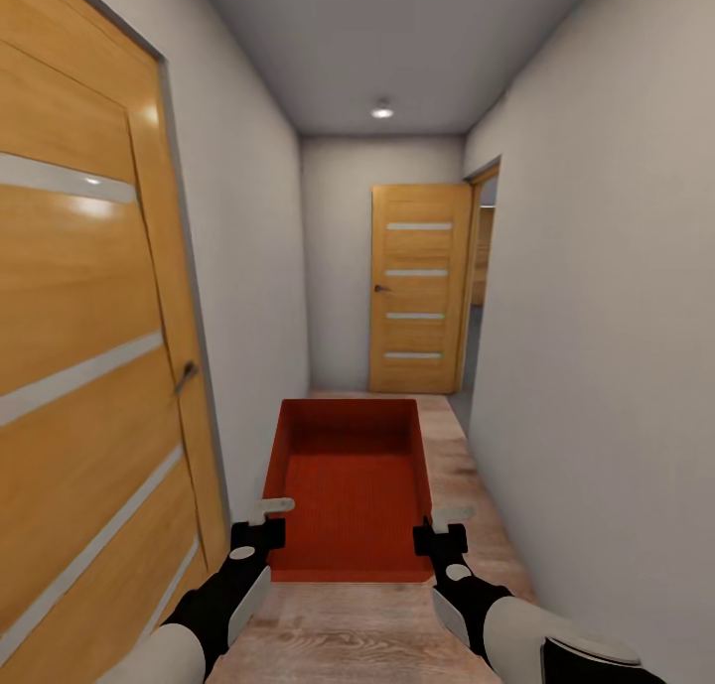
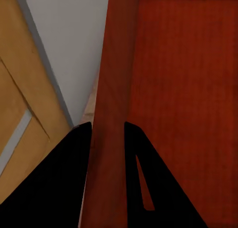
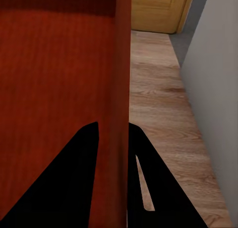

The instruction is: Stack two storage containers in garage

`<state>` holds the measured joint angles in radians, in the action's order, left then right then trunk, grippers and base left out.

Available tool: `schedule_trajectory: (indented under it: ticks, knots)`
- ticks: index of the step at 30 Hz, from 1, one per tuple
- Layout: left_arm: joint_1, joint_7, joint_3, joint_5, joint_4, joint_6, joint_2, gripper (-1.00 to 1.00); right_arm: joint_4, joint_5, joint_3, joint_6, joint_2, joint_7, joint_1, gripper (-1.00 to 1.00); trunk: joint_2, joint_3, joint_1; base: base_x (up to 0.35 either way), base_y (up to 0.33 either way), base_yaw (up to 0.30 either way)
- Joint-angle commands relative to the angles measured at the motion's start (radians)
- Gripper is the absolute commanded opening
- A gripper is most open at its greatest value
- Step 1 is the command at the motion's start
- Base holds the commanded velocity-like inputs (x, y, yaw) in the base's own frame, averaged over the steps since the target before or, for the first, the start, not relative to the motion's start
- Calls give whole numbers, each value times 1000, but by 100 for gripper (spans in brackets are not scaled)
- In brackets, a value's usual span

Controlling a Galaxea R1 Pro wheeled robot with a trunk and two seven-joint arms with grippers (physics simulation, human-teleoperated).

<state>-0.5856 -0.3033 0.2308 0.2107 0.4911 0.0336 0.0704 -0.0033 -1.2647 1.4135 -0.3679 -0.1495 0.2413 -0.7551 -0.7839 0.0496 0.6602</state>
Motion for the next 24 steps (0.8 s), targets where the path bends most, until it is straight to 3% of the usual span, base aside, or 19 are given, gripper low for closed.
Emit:
schedule_trajectory:
  ticks: [1,8,24]
  knots:
    - [-1,-17,-13,13,0,5,-6,-100,-2,5,-12,-12,1,4,-1,-100,-1,2,1,322,0,-7]
    - [-1,-17,-13,13,-1,5,-6,-100,-2,5,-13,-13,1,4,-1,-100,-1,2,1,322,0,-145]
    - [-1,-17,-13,13,0,5,-6,-100,-1,5,-13,-12,1,6,-1,-100,-1,2,1,322,0,-5]
